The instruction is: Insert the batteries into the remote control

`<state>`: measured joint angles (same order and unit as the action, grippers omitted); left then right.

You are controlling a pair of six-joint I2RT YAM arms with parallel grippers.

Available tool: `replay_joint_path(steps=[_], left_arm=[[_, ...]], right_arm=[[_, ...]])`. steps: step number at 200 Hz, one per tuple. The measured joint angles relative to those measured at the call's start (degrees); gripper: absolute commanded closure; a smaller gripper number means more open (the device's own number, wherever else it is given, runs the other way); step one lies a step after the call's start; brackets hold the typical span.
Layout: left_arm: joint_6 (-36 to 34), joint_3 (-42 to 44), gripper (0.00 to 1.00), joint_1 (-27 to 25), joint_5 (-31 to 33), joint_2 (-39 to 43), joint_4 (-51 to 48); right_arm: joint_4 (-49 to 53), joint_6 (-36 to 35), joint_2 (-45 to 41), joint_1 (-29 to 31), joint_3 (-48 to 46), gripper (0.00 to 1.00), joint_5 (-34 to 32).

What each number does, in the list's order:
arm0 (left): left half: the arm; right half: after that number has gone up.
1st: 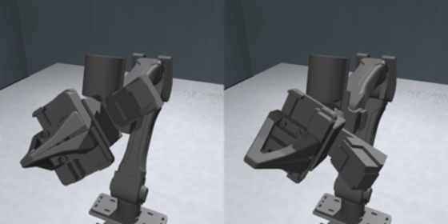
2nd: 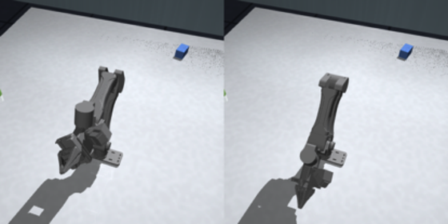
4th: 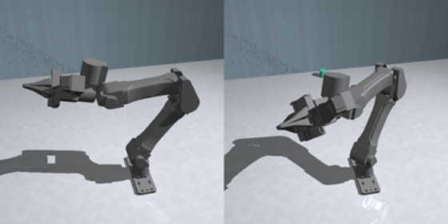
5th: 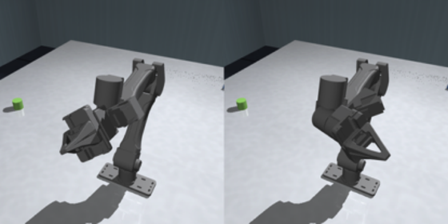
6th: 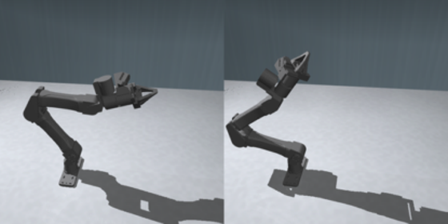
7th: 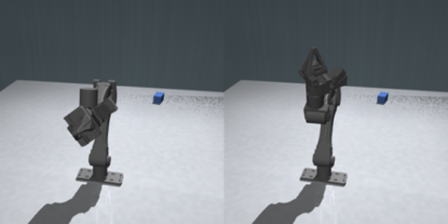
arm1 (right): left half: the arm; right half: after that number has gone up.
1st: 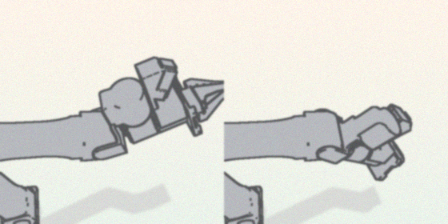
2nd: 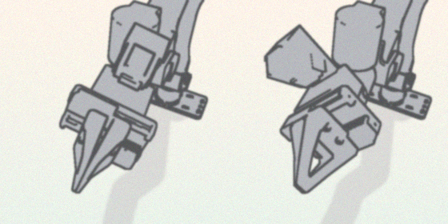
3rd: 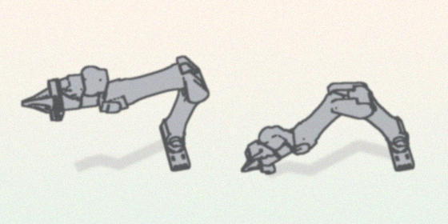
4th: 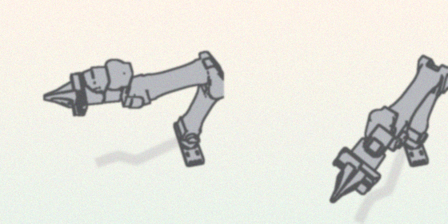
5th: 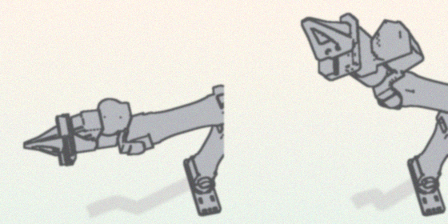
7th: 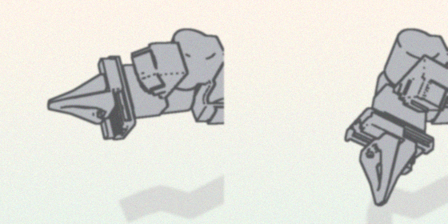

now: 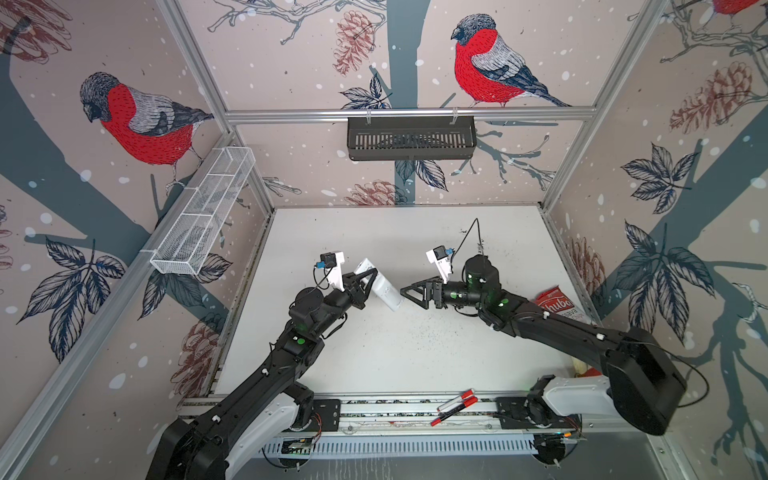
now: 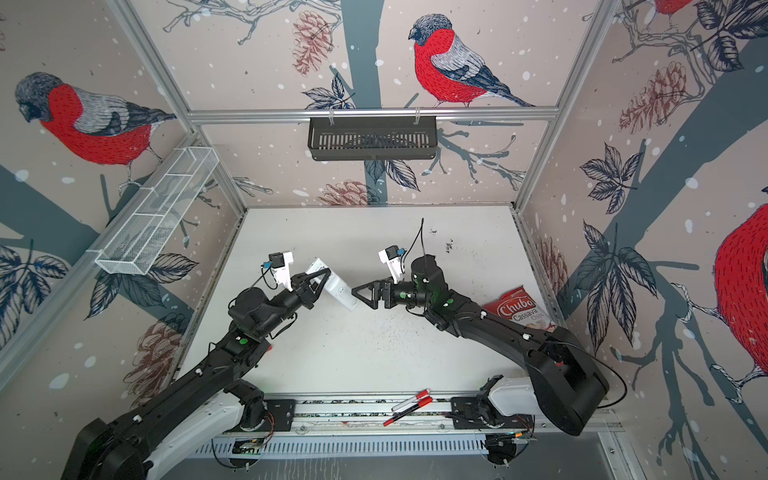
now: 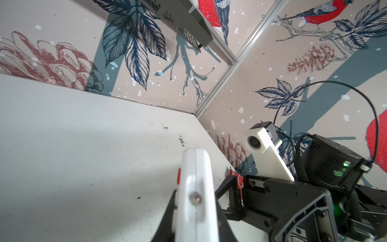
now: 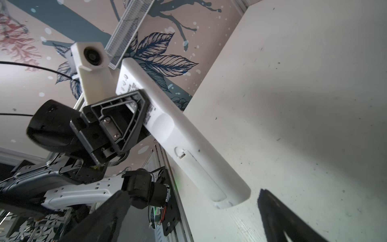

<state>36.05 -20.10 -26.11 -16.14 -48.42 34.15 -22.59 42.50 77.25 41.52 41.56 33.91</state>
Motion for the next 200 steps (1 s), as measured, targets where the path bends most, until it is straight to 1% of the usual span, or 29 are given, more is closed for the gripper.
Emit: replay_joint_path(steps=[30, 64, 115, 154, 200], left_arm=[[3.1, 5.1, 1.0, 0.0, 3.0, 2.1, 1.5], [5.2, 9.7, 1.0, 0.0, 5.9, 5.6, 4.7], [6.0, 13.8, 1.0, 0.0, 10.1, 10.7, 6.4], [6.0, 15.1, 1.0, 0.0, 11.7, 12.1, 7.1], [6.0, 16.0, 1.0, 0.0, 13.5, 14.5, 7.1]], right_arm=[[0.6, 3.1, 4.9, 1.8, 0.7, 0.0, -7.1], [-0.3, 7.2, 10.6, 4.6, 2.9, 0.01, -10.4], [-3.4, 11.5, 14.4, 7.0, 4.5, 0.01, -11.6], [-3.9, 11.7, 16.8, 9.4, 7.7, 0.01, -12.5], [-3.2, 13.0, 18.4, 11.2, 8.7, 0.01, -14.4]])
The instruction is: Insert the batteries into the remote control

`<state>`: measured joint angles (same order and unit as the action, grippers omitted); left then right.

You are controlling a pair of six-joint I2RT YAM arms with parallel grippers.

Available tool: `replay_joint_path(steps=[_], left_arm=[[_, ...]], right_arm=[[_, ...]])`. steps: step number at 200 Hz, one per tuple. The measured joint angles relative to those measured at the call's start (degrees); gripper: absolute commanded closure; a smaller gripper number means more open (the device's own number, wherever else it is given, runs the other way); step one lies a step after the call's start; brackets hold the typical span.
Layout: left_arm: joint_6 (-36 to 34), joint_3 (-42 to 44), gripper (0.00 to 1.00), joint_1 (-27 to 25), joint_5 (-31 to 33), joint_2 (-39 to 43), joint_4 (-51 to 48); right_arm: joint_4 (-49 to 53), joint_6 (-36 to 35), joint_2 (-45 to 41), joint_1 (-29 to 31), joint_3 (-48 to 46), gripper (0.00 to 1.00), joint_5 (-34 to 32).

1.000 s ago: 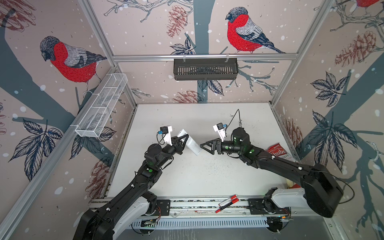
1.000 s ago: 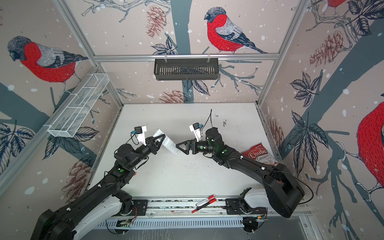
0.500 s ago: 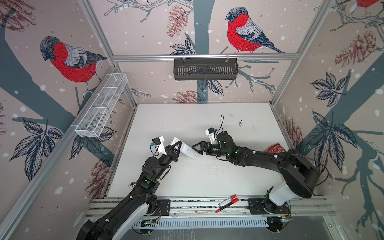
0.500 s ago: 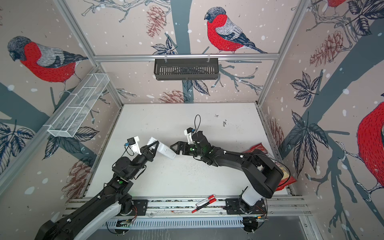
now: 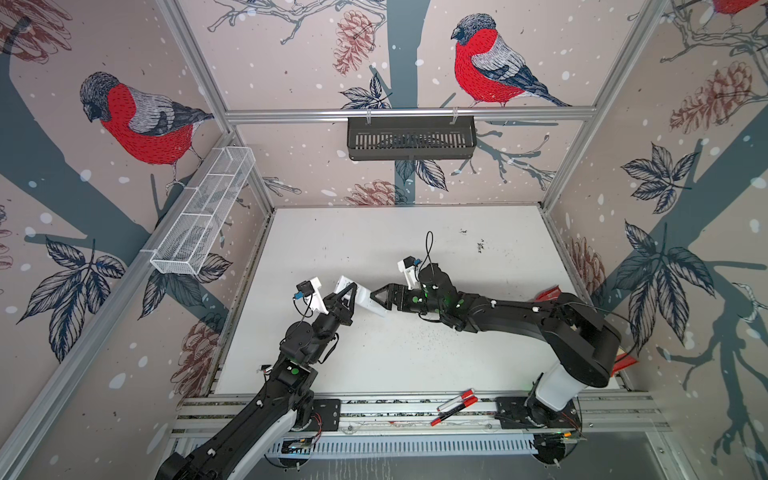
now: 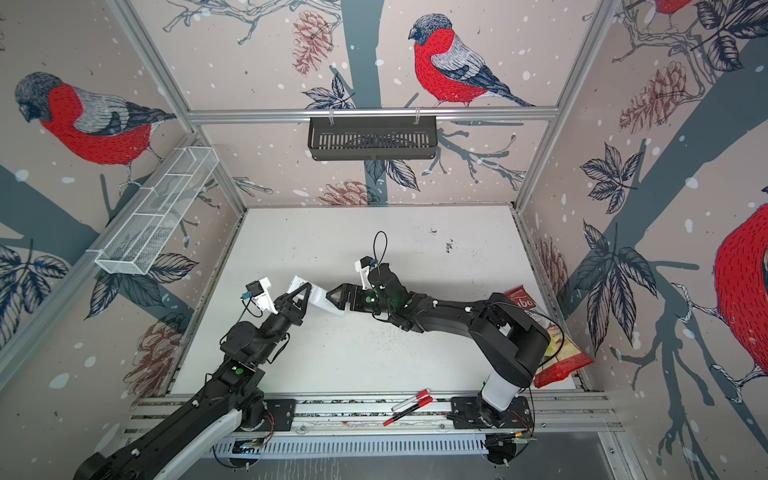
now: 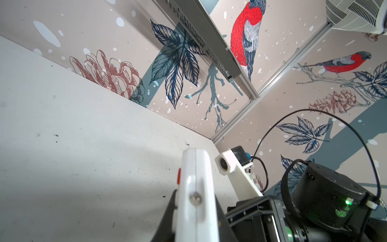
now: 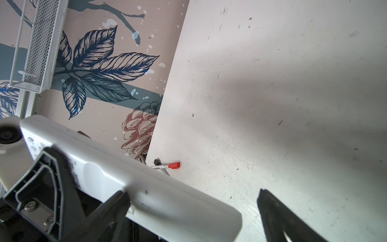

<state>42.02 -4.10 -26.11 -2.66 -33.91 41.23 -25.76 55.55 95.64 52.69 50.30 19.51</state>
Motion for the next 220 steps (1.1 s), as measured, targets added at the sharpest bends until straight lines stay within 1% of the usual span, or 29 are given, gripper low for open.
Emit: replay_joint_path(steps=[49, 194, 220], left_arm=[[-0.3, 0.2, 1.0, 0.0, 1.8, 2.8, -1.4], [-0.4, 0.5, 1.0, 0.0, 3.8, 2.7, -1.7], [-0.4, 0.5, 1.0, 0.0, 4.3, 2.6, -1.7]], right_arm=[[0.2, 0.2, 0.3, 0.8, 0.7, 0.01, -1.1], [-1.4, 1.2, 3.3, 1.7, 3.2, 0.0, -0.3], [-1.7, 1.2, 3.8, 1.8, 3.2, 0.03, 0.0]])
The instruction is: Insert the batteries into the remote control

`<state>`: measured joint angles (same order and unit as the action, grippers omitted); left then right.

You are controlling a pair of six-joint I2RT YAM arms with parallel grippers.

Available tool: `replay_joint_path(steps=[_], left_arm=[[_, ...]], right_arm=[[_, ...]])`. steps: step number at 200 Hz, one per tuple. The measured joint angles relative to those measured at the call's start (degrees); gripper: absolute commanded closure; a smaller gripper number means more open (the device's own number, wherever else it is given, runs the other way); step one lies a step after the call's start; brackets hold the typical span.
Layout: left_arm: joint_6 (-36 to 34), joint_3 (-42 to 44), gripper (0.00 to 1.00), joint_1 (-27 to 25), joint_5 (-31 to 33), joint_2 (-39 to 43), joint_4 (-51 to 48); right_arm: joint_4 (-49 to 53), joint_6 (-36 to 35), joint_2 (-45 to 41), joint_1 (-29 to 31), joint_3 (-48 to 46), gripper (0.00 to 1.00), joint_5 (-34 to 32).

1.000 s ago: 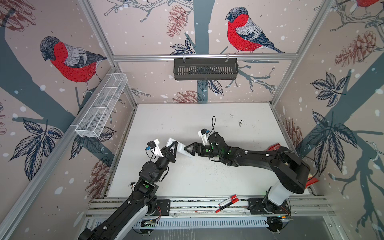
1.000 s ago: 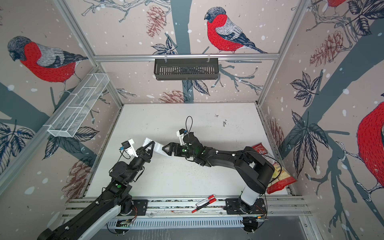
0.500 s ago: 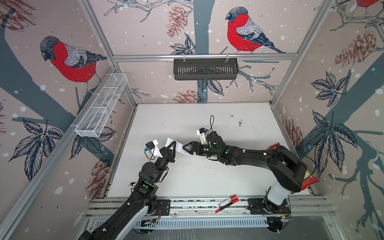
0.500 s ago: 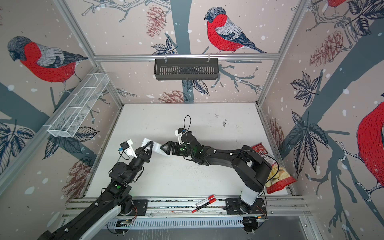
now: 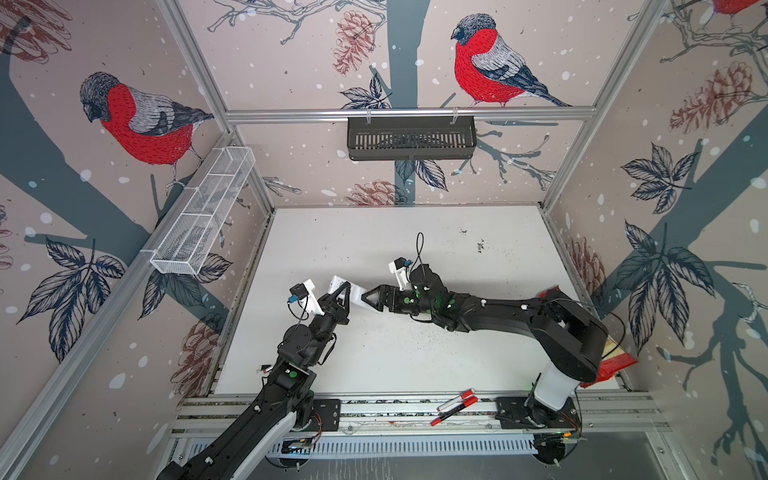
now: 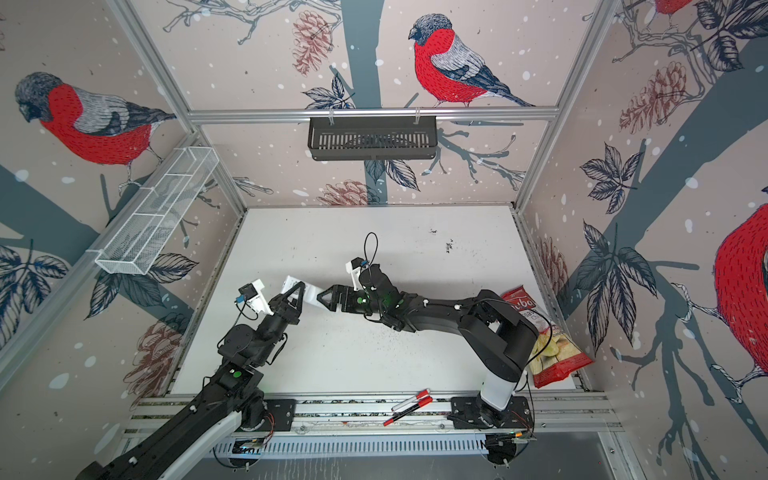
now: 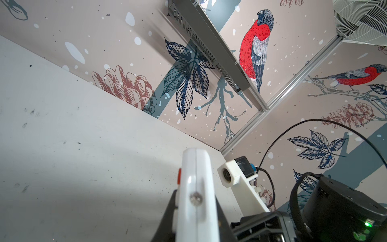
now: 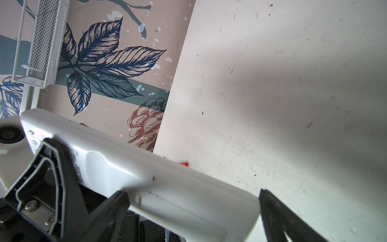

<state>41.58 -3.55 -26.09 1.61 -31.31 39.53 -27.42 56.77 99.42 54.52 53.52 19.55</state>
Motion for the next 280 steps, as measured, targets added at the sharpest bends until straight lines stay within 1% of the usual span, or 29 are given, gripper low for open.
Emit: replay_joint_path(steps=[80, 117, 280], left_arm=[[0.0, 0.0, 1.0, 0.0, 0.4, -0.1, -1.0], [-0.2, -0.2, 1.0, 0.0, 0.4, 0.2, -2.5], [-1.1, -0.2, 1.0, 0.0, -0.5, 0.2, -2.9]], right_arm=[[-1.1, 0.2, 1.2, -0.2, -0.2, 0.11, -0.1], [-1.2, 0.4, 1.8, -0.5, -0.2, 0.13, 0.1], [-2.2, 0.4, 0.7, -0.9, -2.2, 0.14, 0.5]])
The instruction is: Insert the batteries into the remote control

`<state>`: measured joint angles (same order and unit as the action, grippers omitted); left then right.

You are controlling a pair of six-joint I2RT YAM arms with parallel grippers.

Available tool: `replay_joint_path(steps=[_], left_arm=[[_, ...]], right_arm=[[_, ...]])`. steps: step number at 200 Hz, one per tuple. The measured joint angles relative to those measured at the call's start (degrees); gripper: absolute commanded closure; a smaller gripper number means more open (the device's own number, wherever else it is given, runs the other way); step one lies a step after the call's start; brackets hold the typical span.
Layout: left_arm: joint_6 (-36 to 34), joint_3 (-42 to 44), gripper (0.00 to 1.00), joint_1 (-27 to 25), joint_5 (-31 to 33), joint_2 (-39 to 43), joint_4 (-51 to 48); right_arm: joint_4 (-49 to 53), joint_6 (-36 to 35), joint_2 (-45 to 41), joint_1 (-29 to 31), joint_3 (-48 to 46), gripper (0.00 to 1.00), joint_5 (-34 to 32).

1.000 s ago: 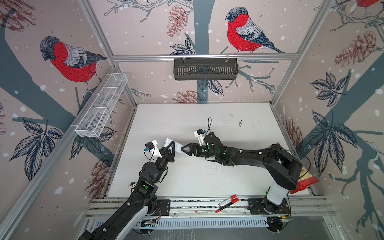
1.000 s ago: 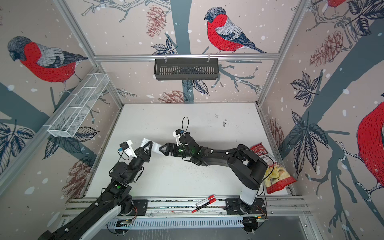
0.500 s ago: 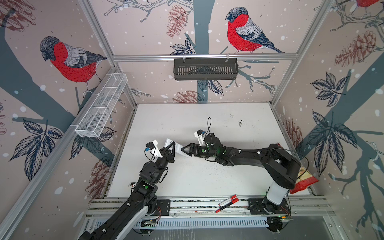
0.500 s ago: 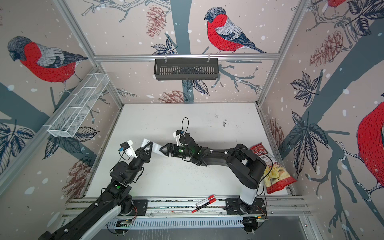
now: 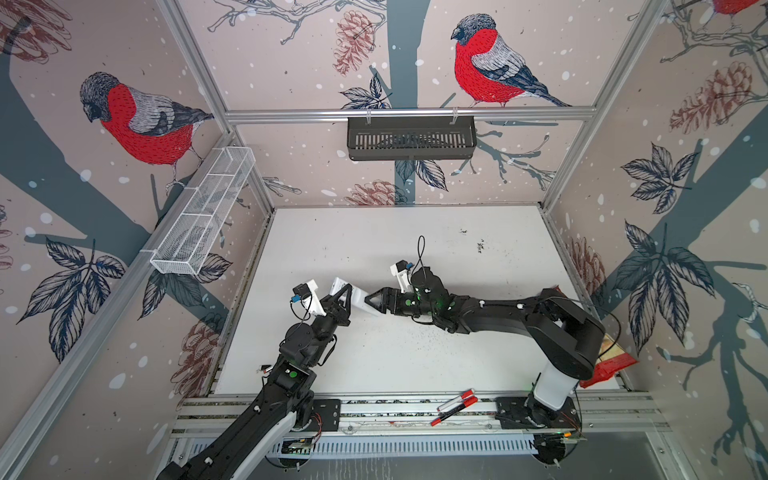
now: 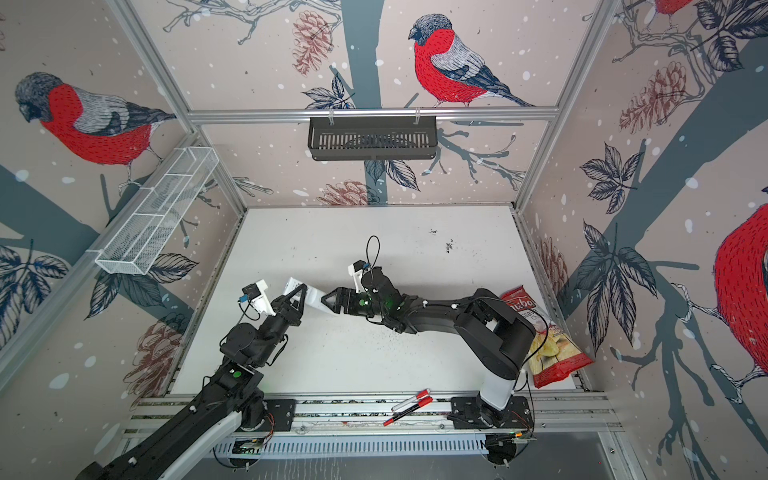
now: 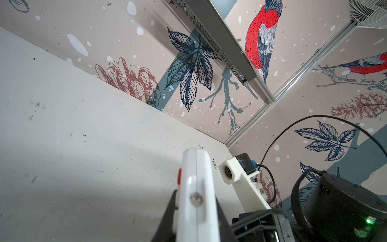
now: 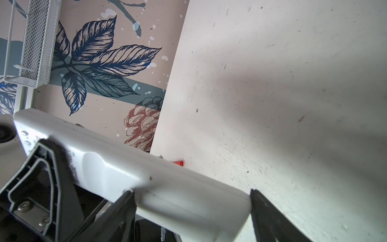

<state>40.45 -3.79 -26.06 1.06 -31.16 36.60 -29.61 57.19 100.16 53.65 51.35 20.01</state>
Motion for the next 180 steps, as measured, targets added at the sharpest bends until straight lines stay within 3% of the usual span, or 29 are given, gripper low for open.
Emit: replay_joint_path(steps=[126, 180], left_arm=[[0.0, 0.0, 1.0, 0.0, 0.3, -0.6, 1.8], [0.1, 0.0, 1.0, 0.0, 0.1, -0.7, 2.4]], right_arm=[[1.8, 0.0, -1.8, -0.7, -1.8, 0.14, -1.5], [2.1, -0.4, -2.0, -0.6, -0.8, 0.06, -1.5]])
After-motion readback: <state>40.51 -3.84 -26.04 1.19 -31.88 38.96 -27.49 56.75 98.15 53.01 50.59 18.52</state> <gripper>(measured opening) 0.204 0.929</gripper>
